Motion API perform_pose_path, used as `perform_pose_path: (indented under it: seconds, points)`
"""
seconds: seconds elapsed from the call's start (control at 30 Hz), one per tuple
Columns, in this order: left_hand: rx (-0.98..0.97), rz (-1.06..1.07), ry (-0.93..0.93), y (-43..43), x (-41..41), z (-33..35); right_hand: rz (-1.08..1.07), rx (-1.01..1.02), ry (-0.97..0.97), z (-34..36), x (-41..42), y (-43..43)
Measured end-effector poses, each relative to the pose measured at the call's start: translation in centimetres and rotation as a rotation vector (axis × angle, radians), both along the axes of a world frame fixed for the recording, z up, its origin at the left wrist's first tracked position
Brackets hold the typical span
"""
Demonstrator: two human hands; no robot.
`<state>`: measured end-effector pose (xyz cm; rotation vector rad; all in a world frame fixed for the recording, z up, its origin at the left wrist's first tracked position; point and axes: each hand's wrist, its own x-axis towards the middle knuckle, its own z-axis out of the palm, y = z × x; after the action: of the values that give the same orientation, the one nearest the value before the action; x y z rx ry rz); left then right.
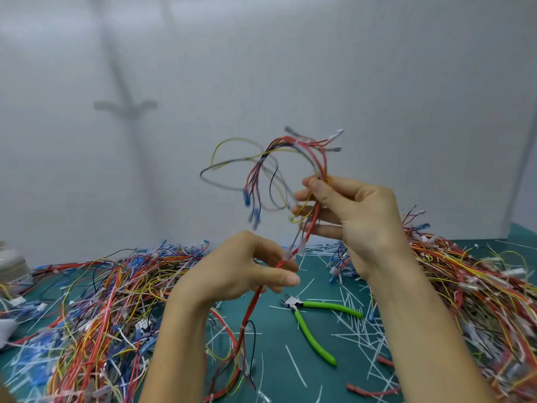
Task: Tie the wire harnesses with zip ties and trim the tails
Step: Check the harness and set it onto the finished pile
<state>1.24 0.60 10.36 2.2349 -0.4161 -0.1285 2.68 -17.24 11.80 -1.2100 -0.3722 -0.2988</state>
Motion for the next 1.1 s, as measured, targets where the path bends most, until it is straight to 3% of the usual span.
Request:
perform_pose_path:
  seconds: [0.2,0.4,0.63,0.83,1.1]
  points:
    - [-0.132,0.020,0.138,0.5,-0.1,-0.1,-0.078,0.174,-0.019,0.4,0.2,-1.6]
    - [-0.187,0.092,0.110,2.9,-0.9,0.5,-0.098,0.203,0.008,0.5,0.2,-3.3]
    - [-0.777,0.276,-0.017,0.5,0.1,0.6,-0.066,0.182,0.003,0.3,0.3,-2.9]
    - [-1.070,0.169,0.091,-0.3,0.0,1.0,-0.031,0.206,0.019,0.2,0.4,-2.8]
    - [-1.210,-0.021,0.165,0.1,0.0,1.3,0.000,0.232,0.031,0.2,0.5,-3.2]
